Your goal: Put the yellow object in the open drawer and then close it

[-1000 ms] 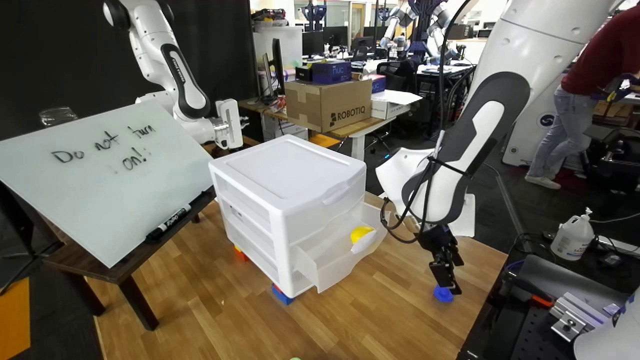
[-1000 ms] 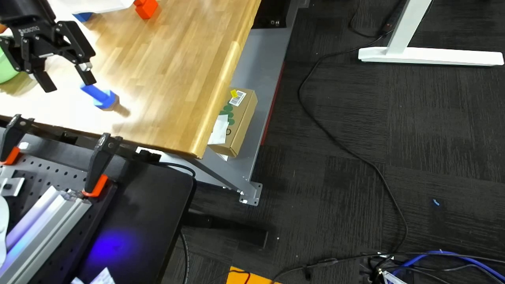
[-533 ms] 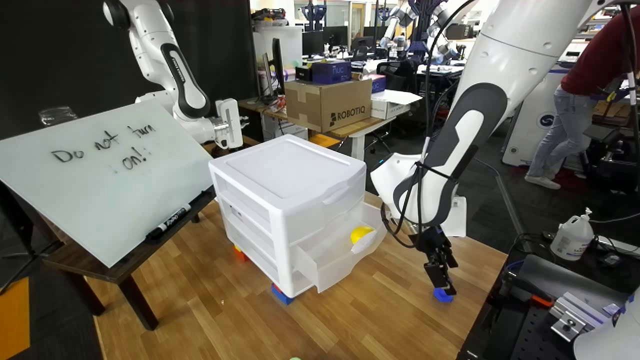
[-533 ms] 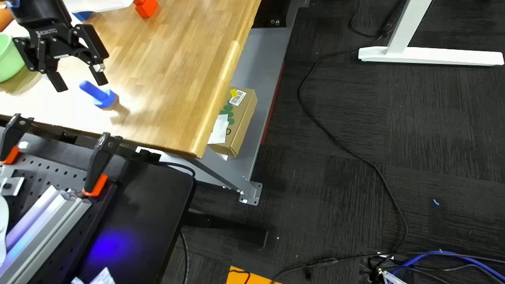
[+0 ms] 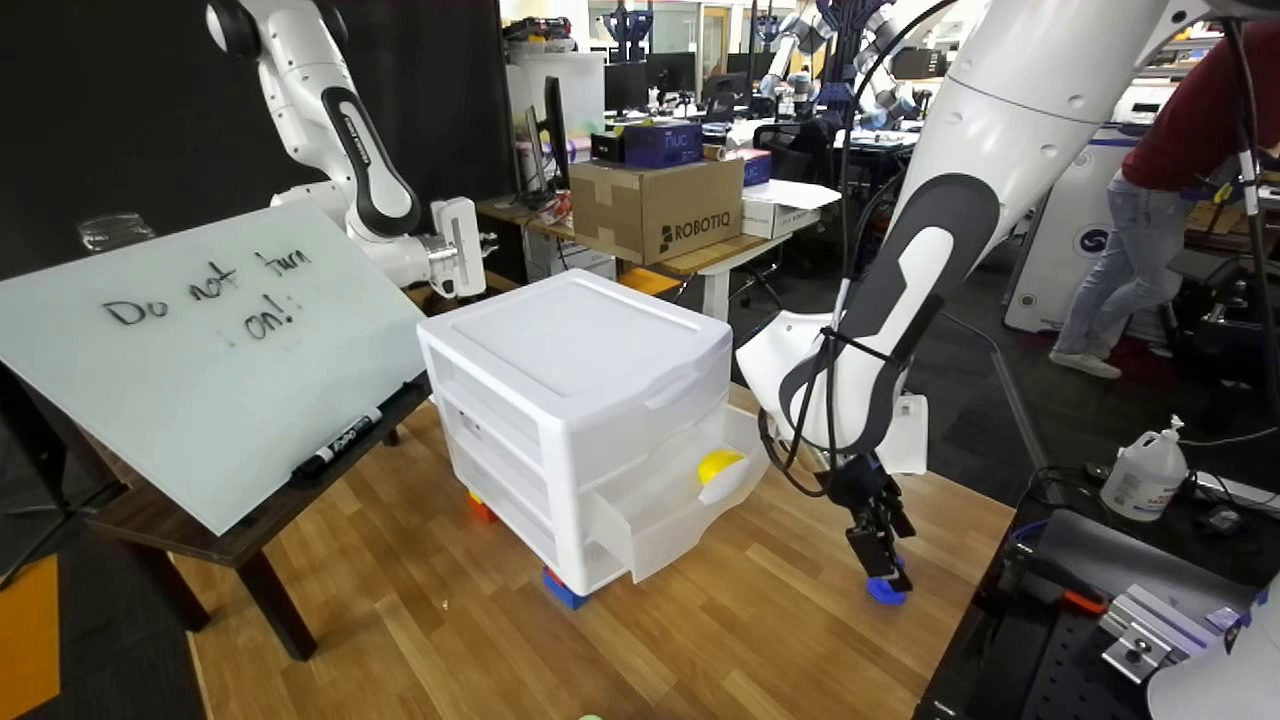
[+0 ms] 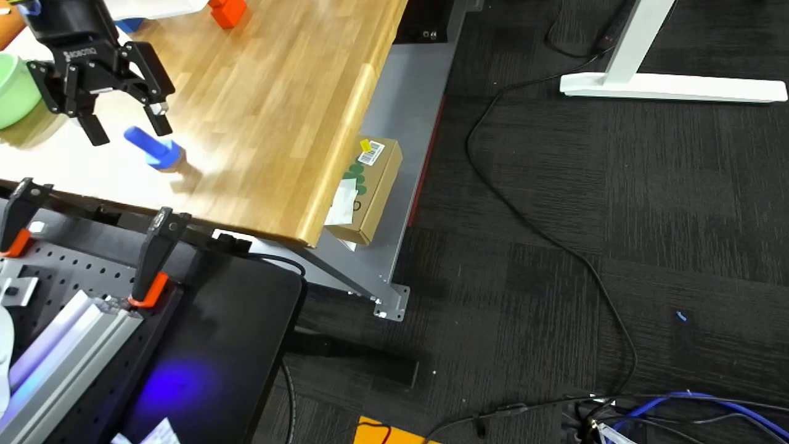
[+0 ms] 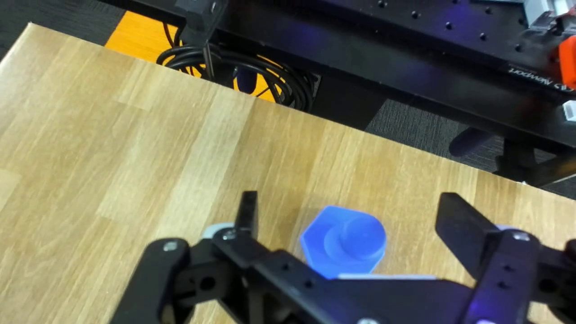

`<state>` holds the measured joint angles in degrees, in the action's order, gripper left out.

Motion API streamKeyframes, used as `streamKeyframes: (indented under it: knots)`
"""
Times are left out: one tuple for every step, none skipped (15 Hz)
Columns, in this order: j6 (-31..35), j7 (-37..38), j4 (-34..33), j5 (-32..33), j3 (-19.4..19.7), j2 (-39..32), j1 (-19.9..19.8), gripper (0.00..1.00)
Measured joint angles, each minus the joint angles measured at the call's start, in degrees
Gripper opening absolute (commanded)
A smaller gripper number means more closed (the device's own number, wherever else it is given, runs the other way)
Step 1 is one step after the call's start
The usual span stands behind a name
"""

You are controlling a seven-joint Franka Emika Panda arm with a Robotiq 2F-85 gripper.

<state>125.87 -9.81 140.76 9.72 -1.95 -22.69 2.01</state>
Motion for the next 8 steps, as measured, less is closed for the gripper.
streamKeyframes:
  knots:
    - [-0.21, -0.01, -0.13, 0.0, 0.0, -0.14, 0.0, 0.74]
    - [-0.37, -0.12, -0.24, 0.0, -0.02, -0.26, 0.0, 0.68]
    - [-0.54, -0.33, -0.33, 0.0, -0.02, -0.34, 0.0, 0.6]
    - [-0.74, -0.63, -0.43, 0.0, -0.05, -0.39, 0.0, 0.54]
    - [-0.99, -0.97, -0.55, 0.0, -0.07, -0.44, 0.0, 0.46]
    - [-1.26, -1.34, -0.71, 0.0, -0.09, -0.5, 0.0, 0.4]
    - [-1.62, -1.67, -0.91, 0.0, -0.11, -0.6, 0.0, 0.32]
    - [-2.06, -1.97, -1.17, 0.0, -0.11, -0.71, 0.0, 0.26]
